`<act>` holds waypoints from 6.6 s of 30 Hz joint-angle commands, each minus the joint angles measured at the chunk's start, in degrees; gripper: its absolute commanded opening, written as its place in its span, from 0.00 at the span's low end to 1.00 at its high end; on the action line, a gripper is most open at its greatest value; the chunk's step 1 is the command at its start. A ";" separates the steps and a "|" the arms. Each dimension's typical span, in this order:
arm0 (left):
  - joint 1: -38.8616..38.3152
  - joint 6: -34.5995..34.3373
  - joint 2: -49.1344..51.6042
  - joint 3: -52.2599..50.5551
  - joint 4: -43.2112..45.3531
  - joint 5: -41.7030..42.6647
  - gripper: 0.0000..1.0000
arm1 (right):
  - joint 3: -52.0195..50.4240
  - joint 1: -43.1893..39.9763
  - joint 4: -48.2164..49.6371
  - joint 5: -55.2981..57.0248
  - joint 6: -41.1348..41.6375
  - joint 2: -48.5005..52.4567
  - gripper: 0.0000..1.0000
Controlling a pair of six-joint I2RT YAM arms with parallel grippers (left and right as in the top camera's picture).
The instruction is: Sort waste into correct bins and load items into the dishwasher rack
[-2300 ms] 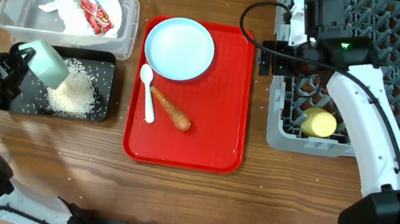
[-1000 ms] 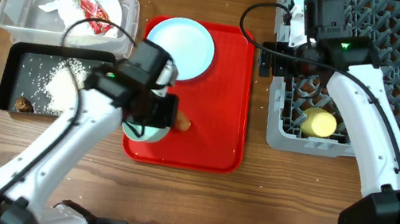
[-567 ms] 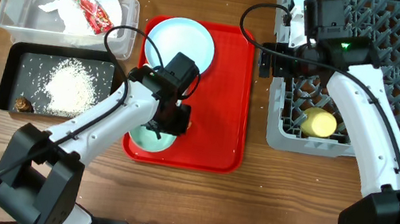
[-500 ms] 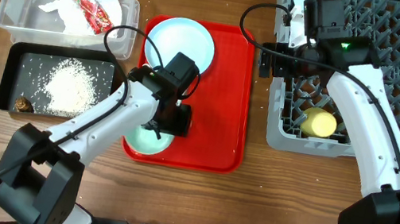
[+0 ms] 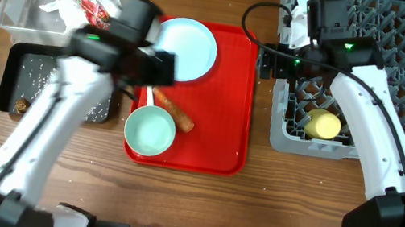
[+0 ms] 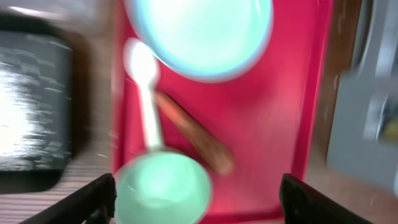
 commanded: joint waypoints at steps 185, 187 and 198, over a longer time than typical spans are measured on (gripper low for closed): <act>5.18 0.44 5.11 -0.02 0.83 -0.55 0.97 | -1.81 8.61 15.61 -3.41 2.27 -2.27 0.83; 5.31 0.31 6.45 -0.02 0.87 -0.52 0.99 | -1.81 9.16 14.64 -3.41 2.25 -1.57 0.83; 3.28 3.50 9.75 -0.13 0.17 2.80 0.95 | -1.84 11.41 14.25 -2.47 2.73 4.68 0.83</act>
